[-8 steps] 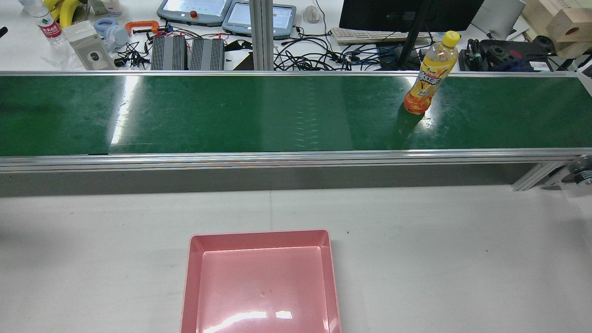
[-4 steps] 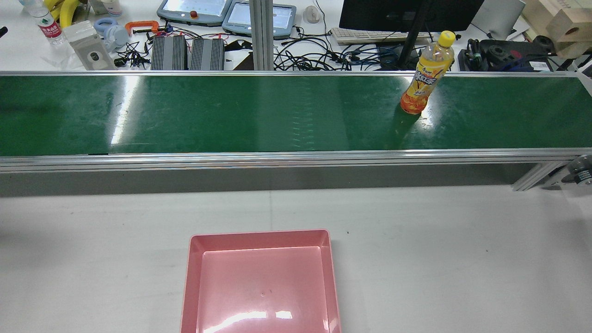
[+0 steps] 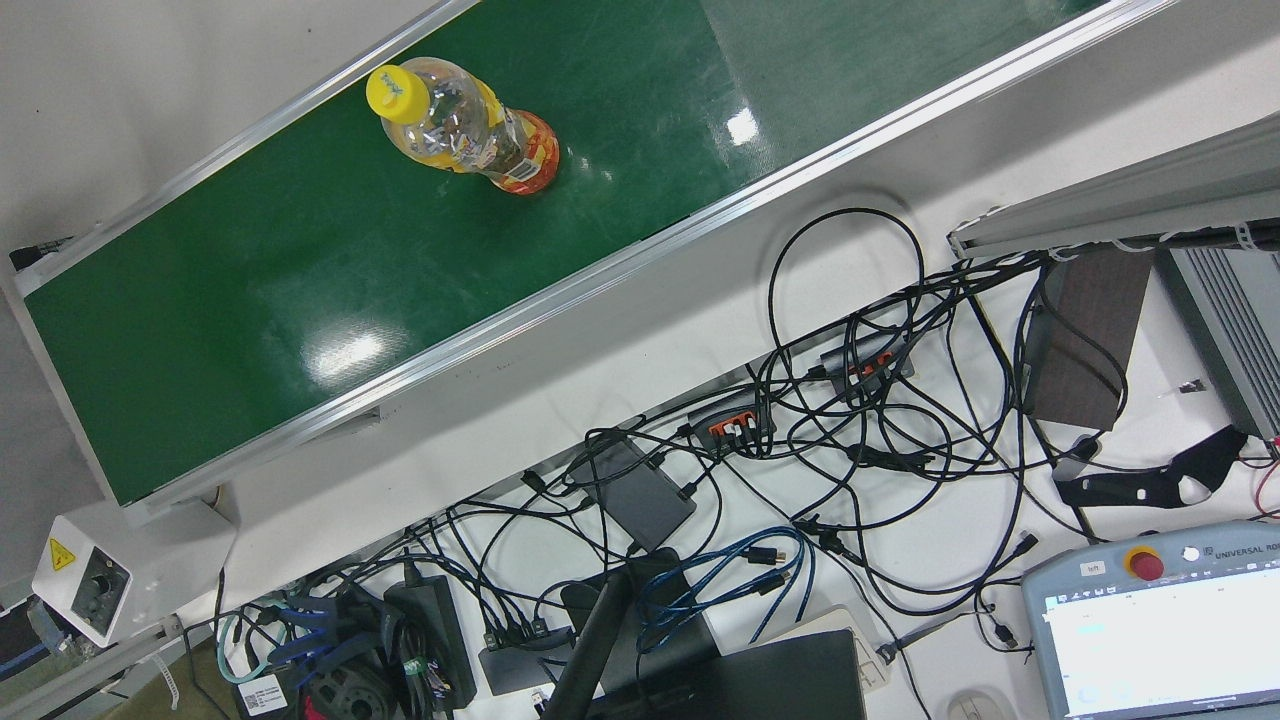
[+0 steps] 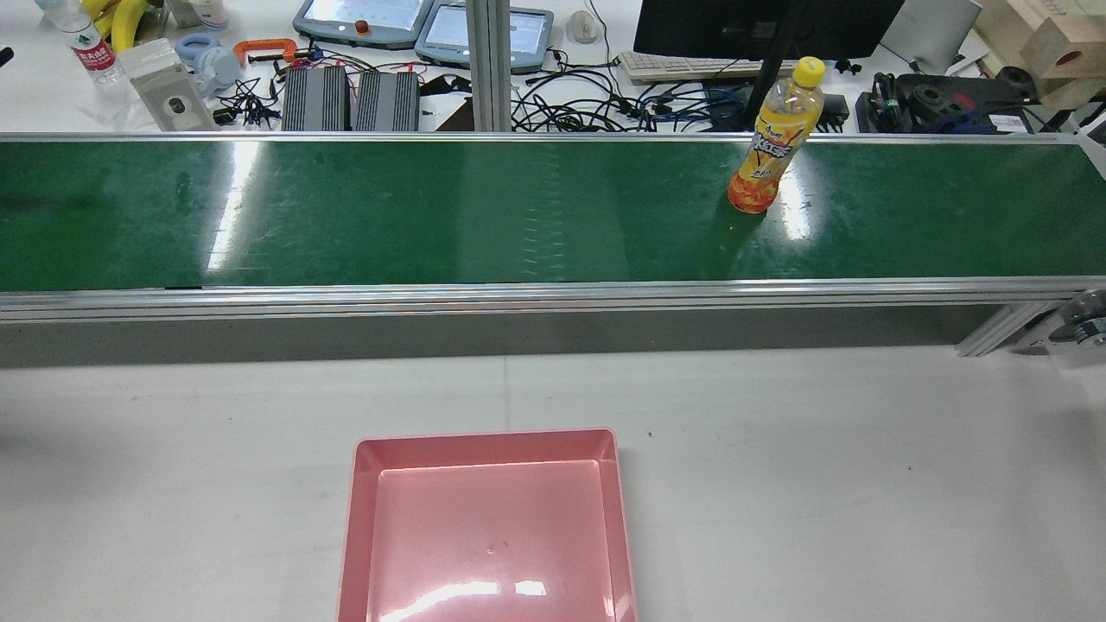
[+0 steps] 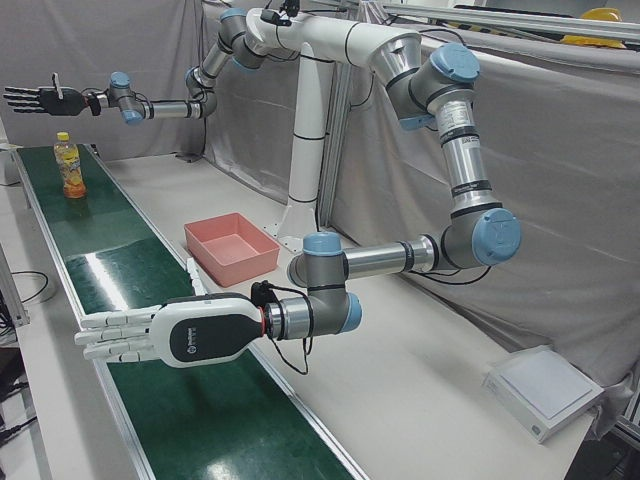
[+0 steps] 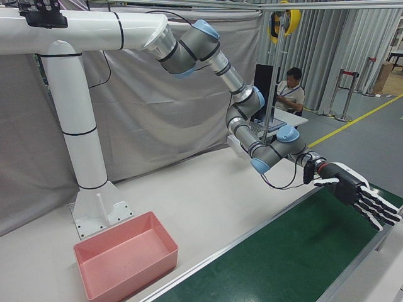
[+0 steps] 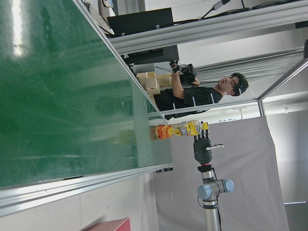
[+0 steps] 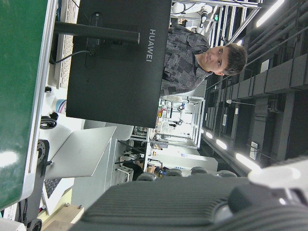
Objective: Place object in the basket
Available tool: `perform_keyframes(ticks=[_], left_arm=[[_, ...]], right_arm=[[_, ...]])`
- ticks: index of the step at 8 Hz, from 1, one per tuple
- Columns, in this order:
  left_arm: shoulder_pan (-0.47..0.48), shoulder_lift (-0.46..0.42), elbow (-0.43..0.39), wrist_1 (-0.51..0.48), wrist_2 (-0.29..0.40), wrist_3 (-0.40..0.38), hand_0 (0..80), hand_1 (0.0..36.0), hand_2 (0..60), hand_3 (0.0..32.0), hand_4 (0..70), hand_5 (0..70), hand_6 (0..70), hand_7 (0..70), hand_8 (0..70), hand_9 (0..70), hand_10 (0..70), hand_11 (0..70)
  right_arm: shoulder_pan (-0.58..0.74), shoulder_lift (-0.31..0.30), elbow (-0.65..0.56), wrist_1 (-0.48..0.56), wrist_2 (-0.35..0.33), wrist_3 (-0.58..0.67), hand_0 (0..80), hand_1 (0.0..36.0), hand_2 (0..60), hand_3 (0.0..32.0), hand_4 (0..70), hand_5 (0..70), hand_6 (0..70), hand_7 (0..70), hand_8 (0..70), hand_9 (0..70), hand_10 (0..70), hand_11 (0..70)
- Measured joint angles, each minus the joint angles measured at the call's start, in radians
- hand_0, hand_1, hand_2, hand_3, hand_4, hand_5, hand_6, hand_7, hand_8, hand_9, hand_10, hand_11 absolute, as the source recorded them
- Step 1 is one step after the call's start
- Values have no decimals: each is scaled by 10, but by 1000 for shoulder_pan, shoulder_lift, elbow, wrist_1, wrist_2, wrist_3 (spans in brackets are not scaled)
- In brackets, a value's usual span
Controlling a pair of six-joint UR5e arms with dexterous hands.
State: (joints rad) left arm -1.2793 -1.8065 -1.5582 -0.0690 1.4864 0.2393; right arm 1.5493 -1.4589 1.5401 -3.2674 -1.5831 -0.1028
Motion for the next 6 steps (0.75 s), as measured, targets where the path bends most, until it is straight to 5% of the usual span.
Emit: perform_keyframes(ticks=[6], left_arm=[[0,-1,0,1,1,0,477,130,7,0,5,50,0,0,0,0,59,104]], right_arm=[[0,-1,0,0,0,0,0,0,0,0,0,0,0,0,0,0,0,0]])
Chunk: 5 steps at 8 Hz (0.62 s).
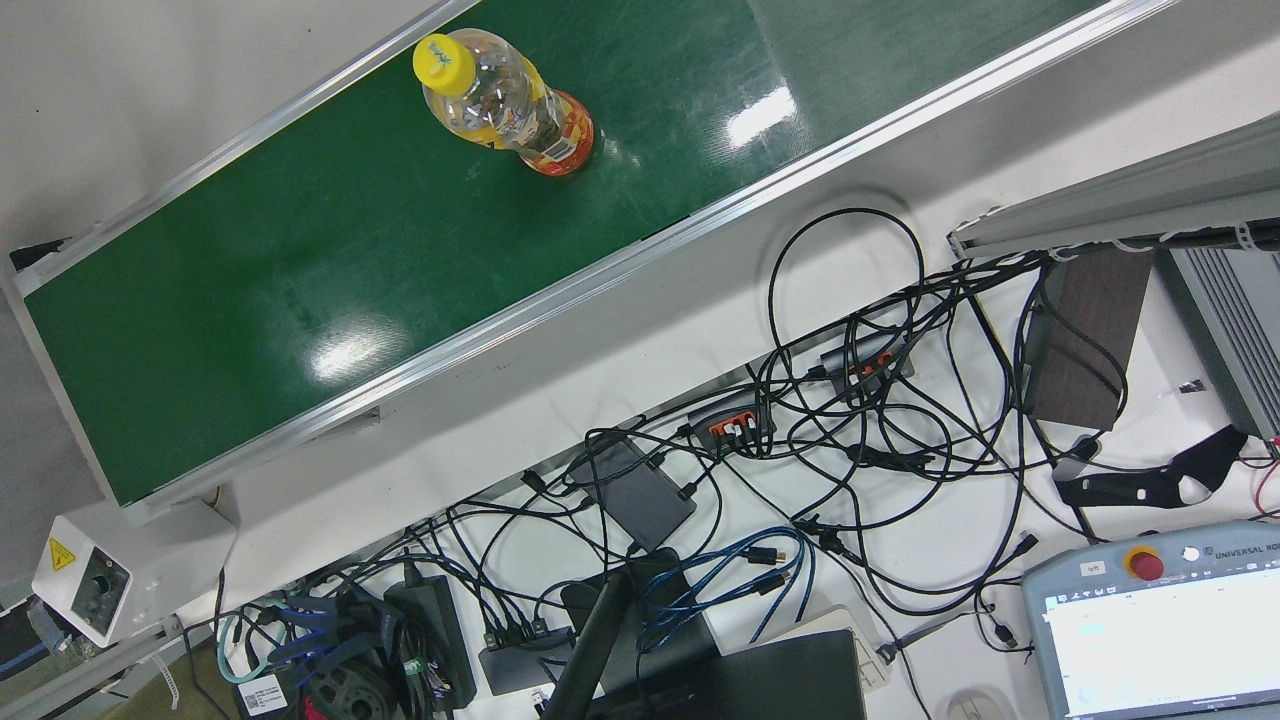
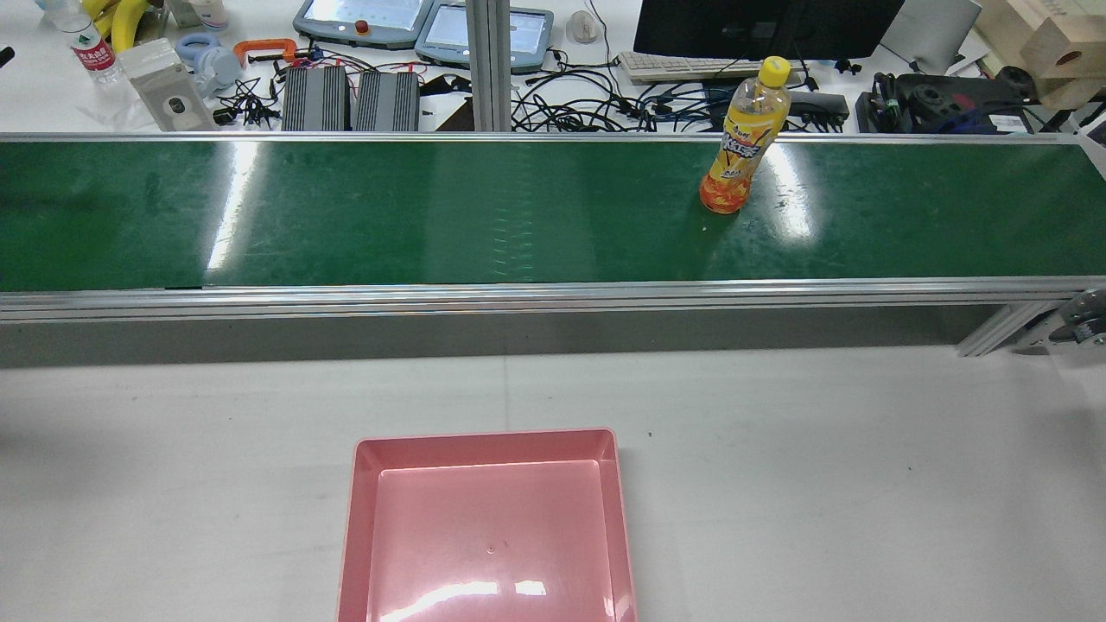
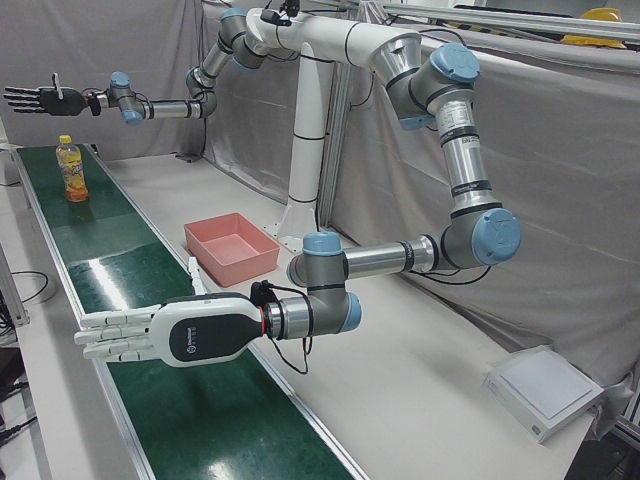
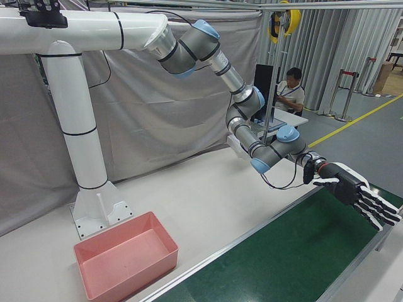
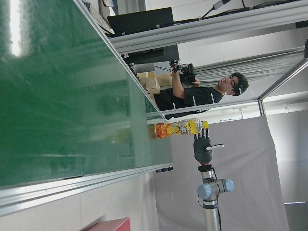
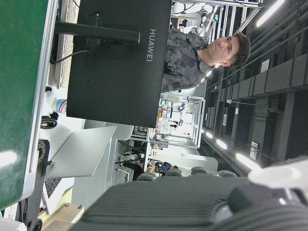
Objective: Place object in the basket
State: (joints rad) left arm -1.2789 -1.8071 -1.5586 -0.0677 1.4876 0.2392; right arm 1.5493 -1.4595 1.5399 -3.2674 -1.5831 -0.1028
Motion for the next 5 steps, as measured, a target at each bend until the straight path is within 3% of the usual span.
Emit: perform_keyframes(ticks=[5], left_arm=[[1,1,-1,0,-1,1,476,127,5,0,4,48,0,0,0,0,59,103]], right_arm=[[0,0,0,0,0,0,0,0,0,0,0,0,0,0,0,0,0,0]])
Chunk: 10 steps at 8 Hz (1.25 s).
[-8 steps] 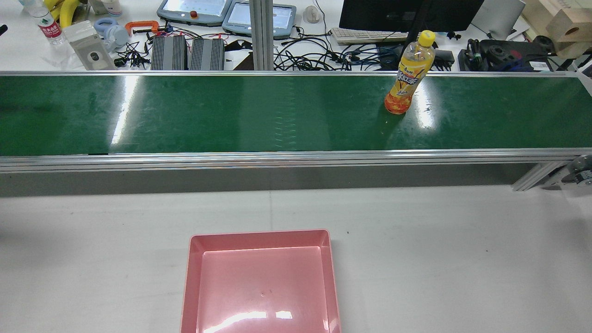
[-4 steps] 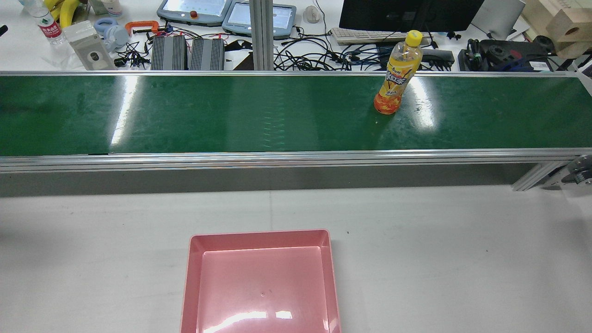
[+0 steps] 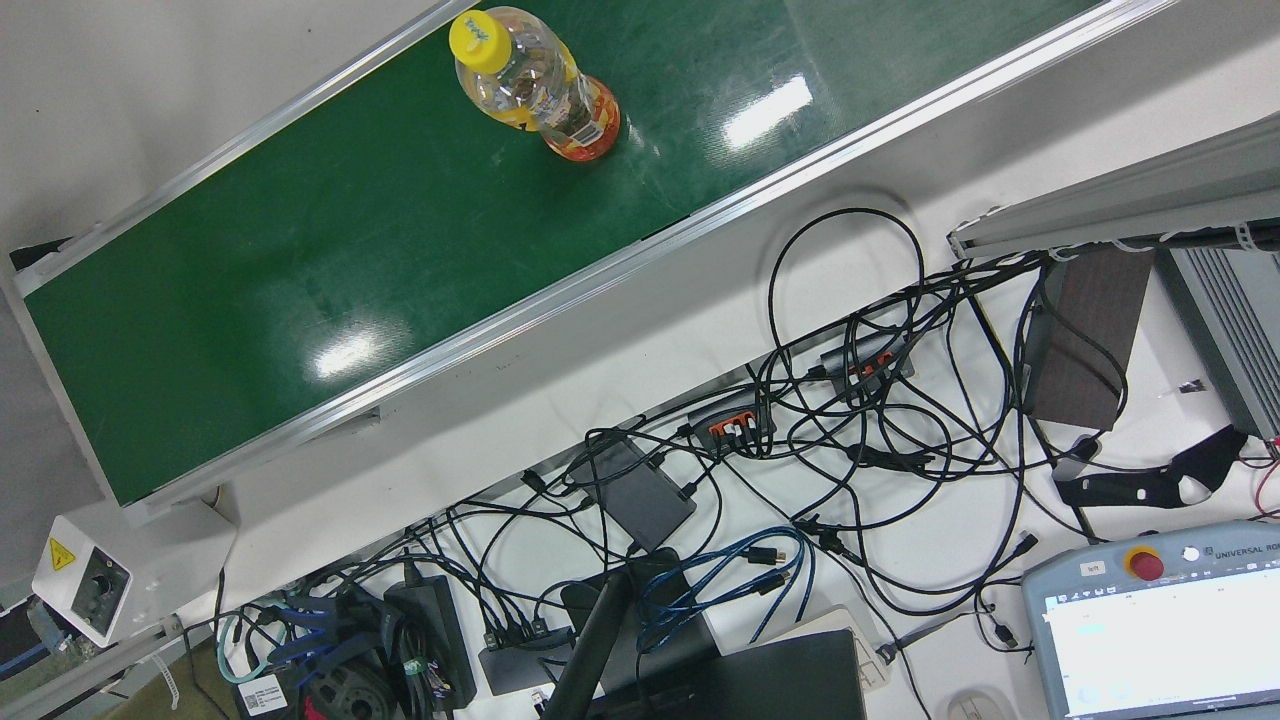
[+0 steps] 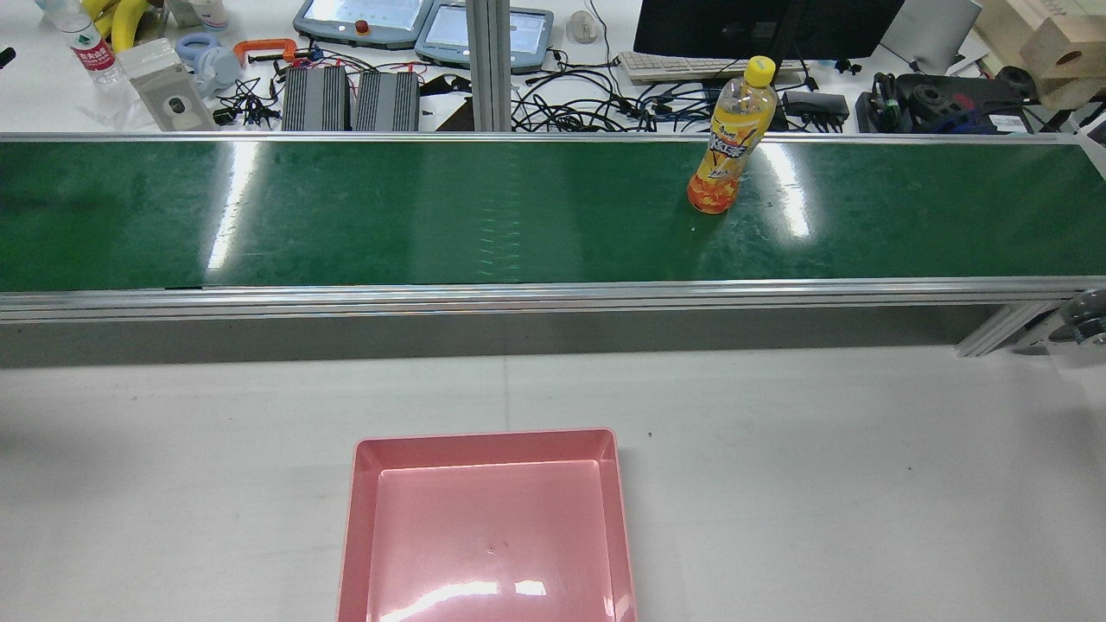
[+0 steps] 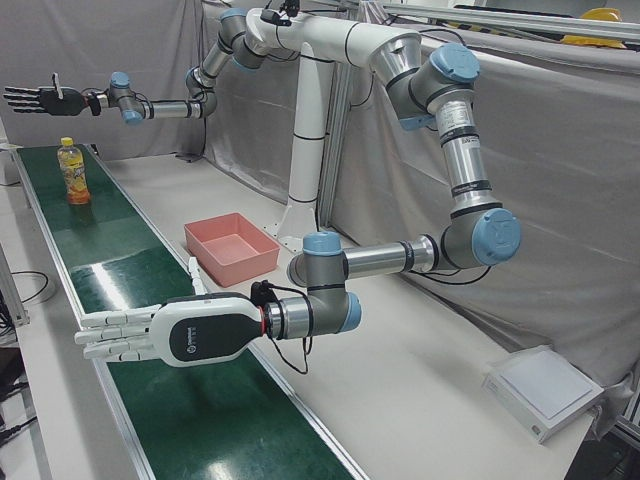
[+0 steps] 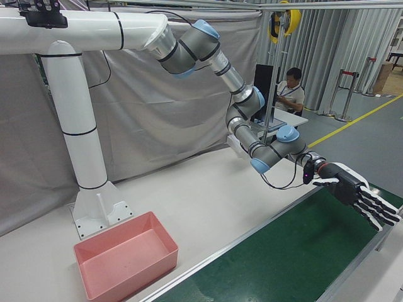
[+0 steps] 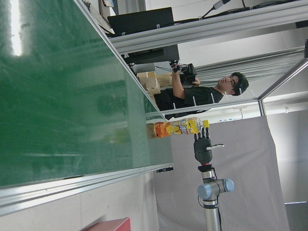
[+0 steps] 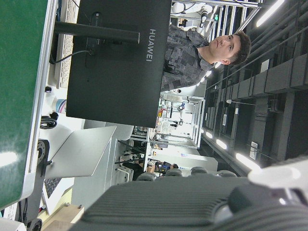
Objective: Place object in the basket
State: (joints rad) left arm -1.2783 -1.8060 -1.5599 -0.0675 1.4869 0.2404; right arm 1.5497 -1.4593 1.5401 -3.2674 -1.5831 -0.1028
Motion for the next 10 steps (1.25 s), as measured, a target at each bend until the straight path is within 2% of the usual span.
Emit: perform_keyframes(ticks=[10], left_arm=[[0,-1,0,0,0,2,476,133,24,0,7,53,0,0,0,0,58,103]], right_arm=[[0,-1,-1,0,0,0,0,0,0,0,0,0,0,0,0,0,0,0]])
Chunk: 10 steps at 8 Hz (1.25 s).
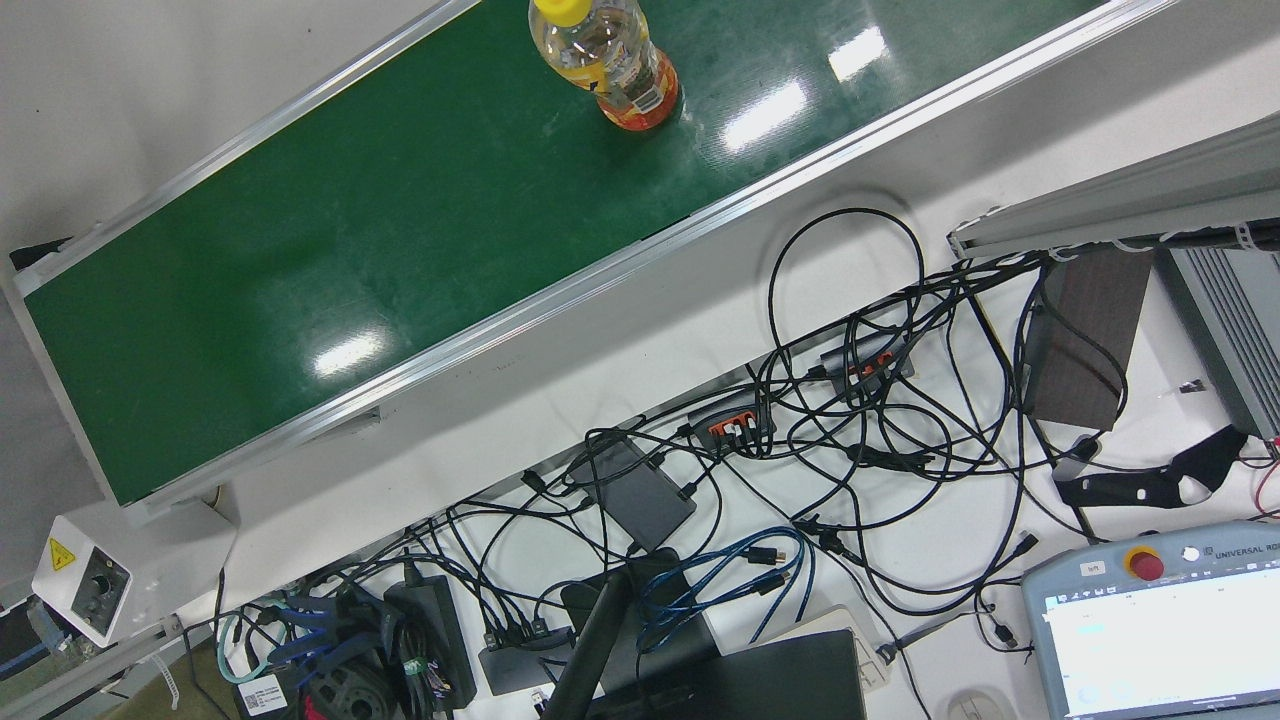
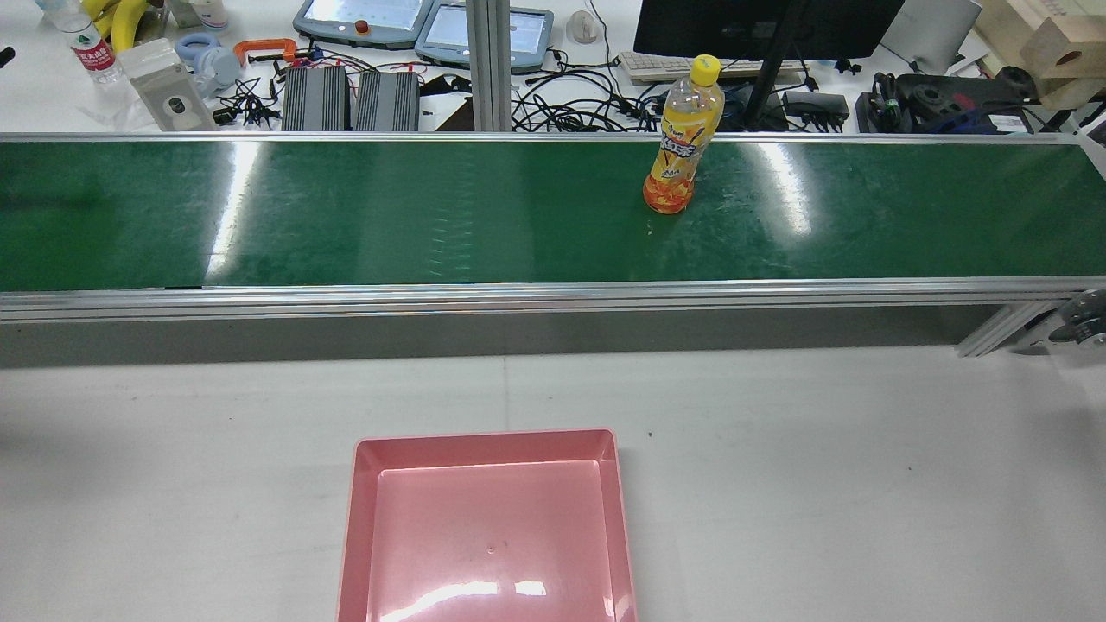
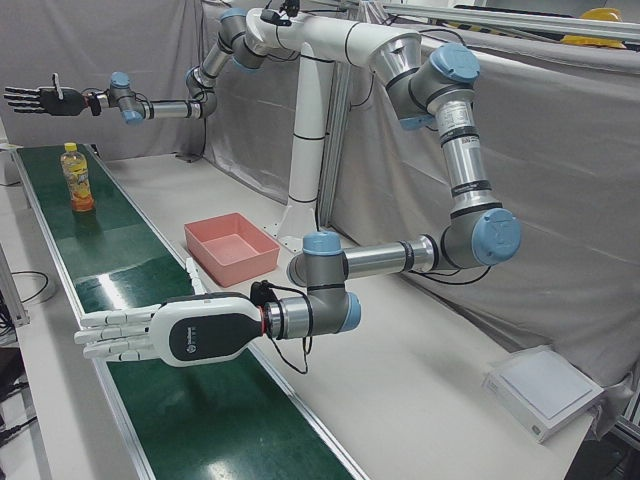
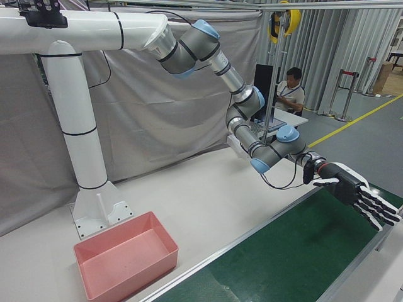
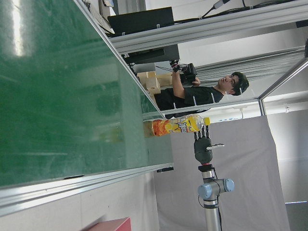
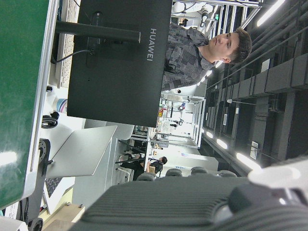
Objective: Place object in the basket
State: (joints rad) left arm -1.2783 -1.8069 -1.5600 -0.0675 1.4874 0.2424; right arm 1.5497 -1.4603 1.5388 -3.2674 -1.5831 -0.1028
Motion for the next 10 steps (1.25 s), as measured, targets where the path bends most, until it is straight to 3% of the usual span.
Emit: perform_keyframes(ticks=[10], left_arm=[[-1,0,0,0,0,0,475,129,16,0,9,54,0,0,0,0,60,104]], right_arm=[[0,0,0,0,0,0,0,0,0,0,0,0,0,0,0,0,0,0]])
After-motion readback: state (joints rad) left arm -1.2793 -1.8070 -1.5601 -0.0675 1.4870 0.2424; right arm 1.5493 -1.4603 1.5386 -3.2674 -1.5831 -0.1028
